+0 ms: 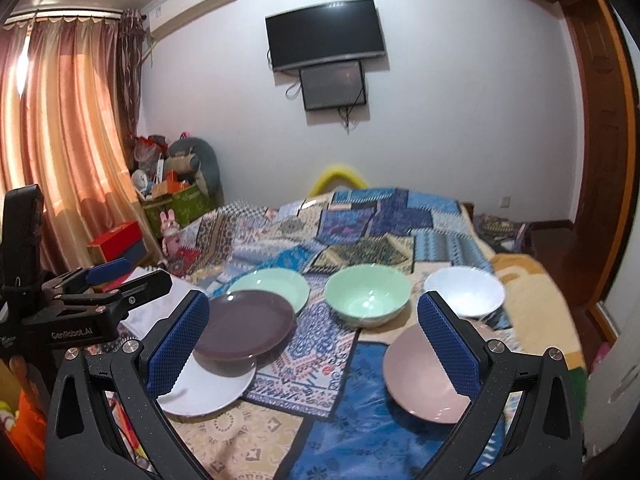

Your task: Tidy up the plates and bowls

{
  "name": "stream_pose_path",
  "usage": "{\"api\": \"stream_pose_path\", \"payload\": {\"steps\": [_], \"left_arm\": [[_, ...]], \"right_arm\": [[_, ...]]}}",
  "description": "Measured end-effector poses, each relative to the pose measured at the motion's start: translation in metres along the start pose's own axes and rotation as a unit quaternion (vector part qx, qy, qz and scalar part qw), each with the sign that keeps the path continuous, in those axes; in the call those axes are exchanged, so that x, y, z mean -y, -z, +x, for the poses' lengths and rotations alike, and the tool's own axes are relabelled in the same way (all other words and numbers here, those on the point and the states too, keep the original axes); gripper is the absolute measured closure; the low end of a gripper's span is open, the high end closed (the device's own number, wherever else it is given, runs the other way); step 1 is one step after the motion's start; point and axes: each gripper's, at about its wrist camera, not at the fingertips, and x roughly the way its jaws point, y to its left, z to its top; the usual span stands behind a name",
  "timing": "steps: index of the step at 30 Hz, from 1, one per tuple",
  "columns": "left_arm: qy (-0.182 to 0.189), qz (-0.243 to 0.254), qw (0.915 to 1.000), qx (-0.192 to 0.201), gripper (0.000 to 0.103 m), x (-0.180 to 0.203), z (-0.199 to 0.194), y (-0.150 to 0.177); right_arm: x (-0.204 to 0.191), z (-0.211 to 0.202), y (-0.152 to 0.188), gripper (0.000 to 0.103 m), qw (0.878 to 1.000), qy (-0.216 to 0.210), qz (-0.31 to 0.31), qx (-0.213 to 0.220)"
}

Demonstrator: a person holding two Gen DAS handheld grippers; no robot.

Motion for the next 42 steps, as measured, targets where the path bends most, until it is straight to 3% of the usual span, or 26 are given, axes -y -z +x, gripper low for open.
{"api": "stream_pose_path", "payload": {"steps": [5, 9, 14, 16, 17, 20, 22, 26, 35, 42], "left_arm": [[0.001, -0.026, 0.9990, -0.036, 0.000, -0.035, 0.025, 0.010], [-0.029, -0.025, 0.9976, -0.057, 0.000, -0.060, 0.044, 0.020], [-0.035, -0.030, 0.9942, -0.097, 0.000, -0.092, 0.074, 0.030], [-0.039, -0.037, 0.9926, -0.109, 0.007, -0.103, 0.083, 0.033], [-0.041, -0.035, 0.9915, -0.119, 0.016, -0.108, 0.090, 0.034], [-0.035, -0.038, 0.9885, -0.142, 0.021, -0.123, 0.108, 0.039], [-0.039, -0.033, 0.9875, -0.149, 0.024, -0.129, 0.116, 0.042], [-0.028, -0.029, 0.9834, -0.177, 0.039, -0.143, 0.136, 0.047], [-0.022, -0.059, 0.9715, -0.228, 0.043, -0.174, 0.181, 0.052], [-0.009, -0.092, 0.9602, -0.264, 0.063, -0.191, 0.208, 0.059]], "right_arm": [[-0.010, 0.027, 0.009, 0.000, 0.999, -0.008, -0.007, -0.037], [-0.016, 0.053, 0.013, 0.000, 0.998, -0.012, -0.011, -0.066], [-0.022, 0.087, 0.020, 0.000, 0.995, -0.020, -0.007, -0.100], [-0.026, 0.101, 0.022, 0.000, 0.994, -0.021, -0.007, -0.111], [-0.028, 0.106, 0.024, 0.000, 0.993, -0.022, -0.006, -0.116], [-0.028, 0.125, 0.028, 0.002, 0.991, -0.023, 0.002, -0.134], [-0.027, 0.137, 0.031, 0.007, 0.989, -0.026, 0.010, -0.147], [-0.027, 0.161, 0.038, 0.018, 0.984, -0.031, 0.020, -0.175], [-0.028, 0.197, 0.047, 0.043, 0.975, -0.034, 0.025, -0.220], [-0.027, 0.215, 0.054, 0.056, 0.967, -0.038, 0.035, -0.248]]}}
